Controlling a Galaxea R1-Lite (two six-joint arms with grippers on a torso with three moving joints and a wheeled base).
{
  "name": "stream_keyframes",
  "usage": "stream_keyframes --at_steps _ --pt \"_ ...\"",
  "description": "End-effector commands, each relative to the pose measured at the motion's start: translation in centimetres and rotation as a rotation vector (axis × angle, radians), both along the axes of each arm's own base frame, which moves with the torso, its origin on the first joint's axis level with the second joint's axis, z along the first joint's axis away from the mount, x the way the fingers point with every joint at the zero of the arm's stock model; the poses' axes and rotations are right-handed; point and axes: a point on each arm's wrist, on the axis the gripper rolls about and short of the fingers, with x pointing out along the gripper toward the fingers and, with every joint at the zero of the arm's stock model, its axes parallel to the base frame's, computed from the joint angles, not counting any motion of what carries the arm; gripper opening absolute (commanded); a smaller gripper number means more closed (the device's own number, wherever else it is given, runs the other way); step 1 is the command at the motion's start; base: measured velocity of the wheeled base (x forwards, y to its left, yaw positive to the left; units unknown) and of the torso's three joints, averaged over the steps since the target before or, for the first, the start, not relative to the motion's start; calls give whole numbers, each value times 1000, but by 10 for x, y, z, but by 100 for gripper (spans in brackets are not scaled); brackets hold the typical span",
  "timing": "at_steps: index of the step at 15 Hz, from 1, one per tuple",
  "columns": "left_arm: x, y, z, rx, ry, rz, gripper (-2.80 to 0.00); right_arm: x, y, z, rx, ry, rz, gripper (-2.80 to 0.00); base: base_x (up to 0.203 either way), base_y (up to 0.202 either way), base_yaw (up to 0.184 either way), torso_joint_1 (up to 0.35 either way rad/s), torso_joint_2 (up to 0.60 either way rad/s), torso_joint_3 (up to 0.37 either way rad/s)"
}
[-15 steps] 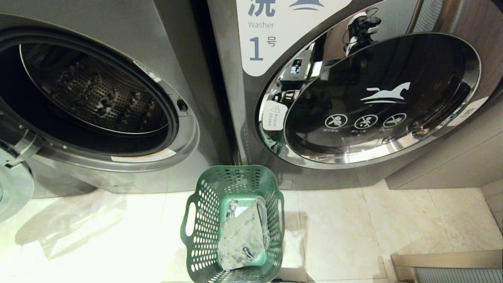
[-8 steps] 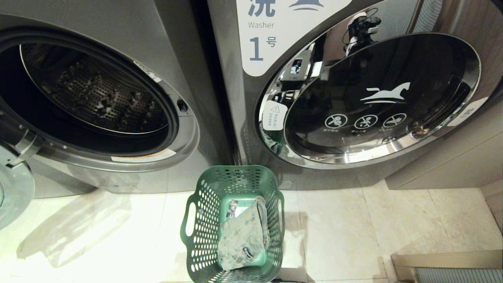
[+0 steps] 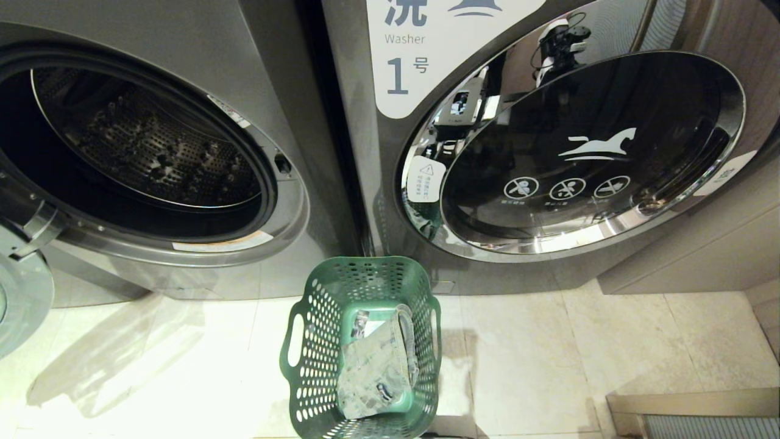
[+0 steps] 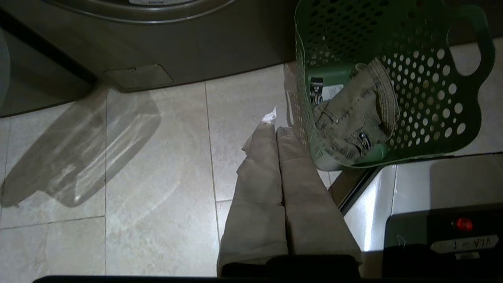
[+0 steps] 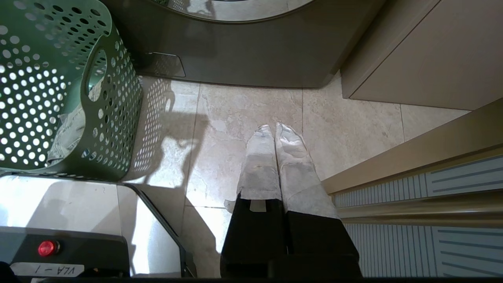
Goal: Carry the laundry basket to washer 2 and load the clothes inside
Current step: Open the lid of the washing machine
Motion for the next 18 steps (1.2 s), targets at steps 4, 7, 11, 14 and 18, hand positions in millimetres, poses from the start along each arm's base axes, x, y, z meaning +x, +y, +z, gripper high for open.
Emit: stream_keyframes --at_steps 4,7,11,14,18 --pt "-7 1 -2 -67 -104 30 -280 0 0 0 -1 -1 1 -280 0 0 0 0 0 0" --pt "-7 1 -2 -69 -100 30 -280 0 0 0 -1 0 1 -280 0 0 0 0 0 0" --pt "-7 1 -2 -124 -99 38 -280 0 0 0 -1 0 1 -280 0 0 0 0 0 0" --pt "-7 1 -2 -115 -97 35 -280 0 0 0 -1 -1 1 -280 0 0 0 0 0 0" --pt "-7 0 -2 -92 -98 26 -280 0 0 0 -1 -1 1 -280 2 170 0 3 1 5"
